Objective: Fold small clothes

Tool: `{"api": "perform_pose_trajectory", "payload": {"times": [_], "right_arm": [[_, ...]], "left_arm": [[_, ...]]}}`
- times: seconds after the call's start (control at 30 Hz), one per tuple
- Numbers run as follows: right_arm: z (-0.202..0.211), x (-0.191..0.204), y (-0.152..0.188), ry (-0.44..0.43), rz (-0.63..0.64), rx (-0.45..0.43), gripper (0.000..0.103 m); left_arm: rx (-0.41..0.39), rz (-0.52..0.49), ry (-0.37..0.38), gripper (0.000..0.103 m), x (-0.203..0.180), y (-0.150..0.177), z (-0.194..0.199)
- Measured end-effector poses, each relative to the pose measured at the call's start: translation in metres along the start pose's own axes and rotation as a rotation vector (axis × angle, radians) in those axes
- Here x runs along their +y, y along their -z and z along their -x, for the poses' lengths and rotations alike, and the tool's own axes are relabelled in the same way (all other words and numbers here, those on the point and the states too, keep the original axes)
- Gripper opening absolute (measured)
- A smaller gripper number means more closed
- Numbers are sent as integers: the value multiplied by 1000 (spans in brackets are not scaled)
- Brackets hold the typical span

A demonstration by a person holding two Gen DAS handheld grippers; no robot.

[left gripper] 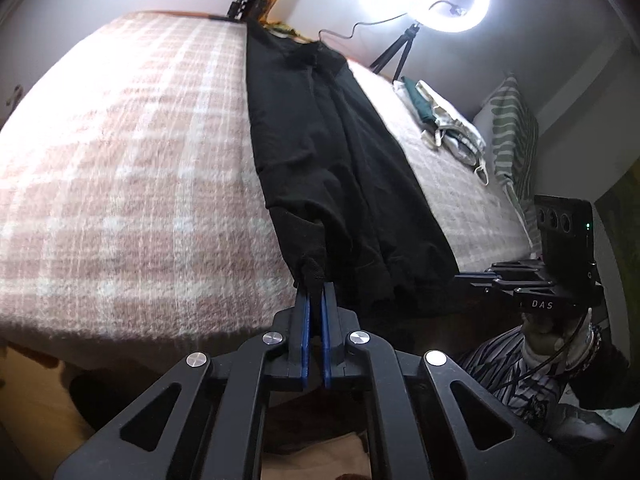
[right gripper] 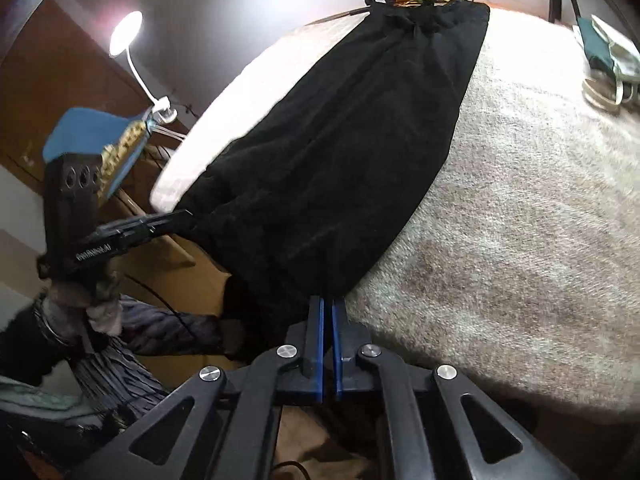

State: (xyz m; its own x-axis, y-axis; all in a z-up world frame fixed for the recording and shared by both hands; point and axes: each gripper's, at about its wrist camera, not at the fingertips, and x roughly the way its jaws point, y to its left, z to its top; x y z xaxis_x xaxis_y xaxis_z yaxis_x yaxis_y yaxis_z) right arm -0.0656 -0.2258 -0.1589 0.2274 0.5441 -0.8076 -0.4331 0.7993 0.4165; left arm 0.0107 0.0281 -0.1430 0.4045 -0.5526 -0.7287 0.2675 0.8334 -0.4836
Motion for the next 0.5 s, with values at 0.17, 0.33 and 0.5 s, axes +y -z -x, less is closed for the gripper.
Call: {"api": "perform_pose_trajectory", "payload": {"times": [0.17,0.33,0.5], "right_arm": [[-7,-4,-4,-13,-42,9,1],[6,-8,-5,-41,-50,-13,1],[-5,-16,-1,-43,-94,26,1]], "left_arm": [[-7,21,-4,3,7,0,4],[-17,26,6,3,10,-1,9],[22,32,3,3,12,4,2]]}}
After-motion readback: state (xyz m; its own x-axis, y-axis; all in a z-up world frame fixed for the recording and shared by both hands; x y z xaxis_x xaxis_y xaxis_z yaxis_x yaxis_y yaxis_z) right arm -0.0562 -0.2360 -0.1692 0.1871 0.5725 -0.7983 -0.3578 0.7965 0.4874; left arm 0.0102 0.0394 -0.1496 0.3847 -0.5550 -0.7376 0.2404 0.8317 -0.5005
